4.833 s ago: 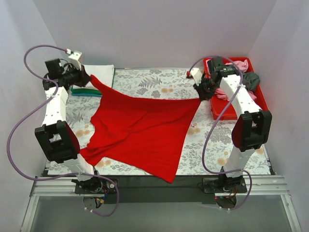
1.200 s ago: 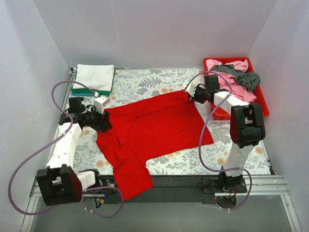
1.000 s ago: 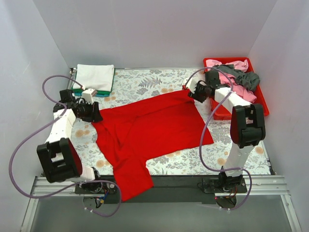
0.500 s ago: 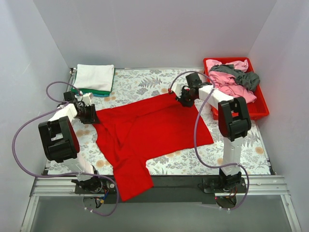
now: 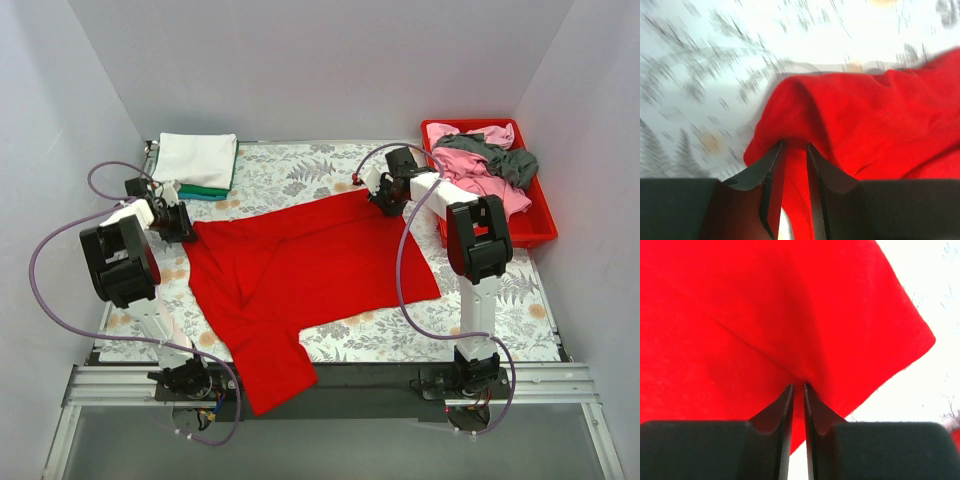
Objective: Fold and stack the t-shirts
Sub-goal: Fold the tshirt
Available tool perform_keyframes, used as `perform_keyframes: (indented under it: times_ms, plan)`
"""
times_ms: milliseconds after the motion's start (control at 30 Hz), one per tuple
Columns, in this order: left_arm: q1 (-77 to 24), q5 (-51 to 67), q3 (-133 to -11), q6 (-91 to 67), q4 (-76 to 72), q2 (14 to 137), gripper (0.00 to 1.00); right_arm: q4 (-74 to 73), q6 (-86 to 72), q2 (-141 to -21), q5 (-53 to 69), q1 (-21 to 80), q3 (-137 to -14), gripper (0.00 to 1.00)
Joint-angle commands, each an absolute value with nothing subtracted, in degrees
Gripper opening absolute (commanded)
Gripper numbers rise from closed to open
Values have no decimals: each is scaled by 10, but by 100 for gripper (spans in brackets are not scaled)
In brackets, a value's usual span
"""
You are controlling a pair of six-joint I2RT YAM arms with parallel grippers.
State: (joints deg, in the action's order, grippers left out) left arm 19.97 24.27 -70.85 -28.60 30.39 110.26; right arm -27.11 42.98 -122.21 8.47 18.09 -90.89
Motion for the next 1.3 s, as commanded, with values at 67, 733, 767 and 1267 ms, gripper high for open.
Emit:
perform_keyframes:
  times_ms: [67, 733, 767, 1267]
  plan:
    - [207, 163, -795, -286, 291, 1186, 22, -286, 396, -1244, 60, 183, -919, 20]
    - [101, 273, -762, -188, 402, 989, 47, -351, 359, -1106, 154, 187, -904, 31]
    - [85, 267, -755, -191, 397, 991, 47, -352, 359, -1102, 154, 187, -898, 31]
    - [40, 199, -762, -200, 390, 1078, 46, -354, 361, -1081, 149, 185, -866, 30]
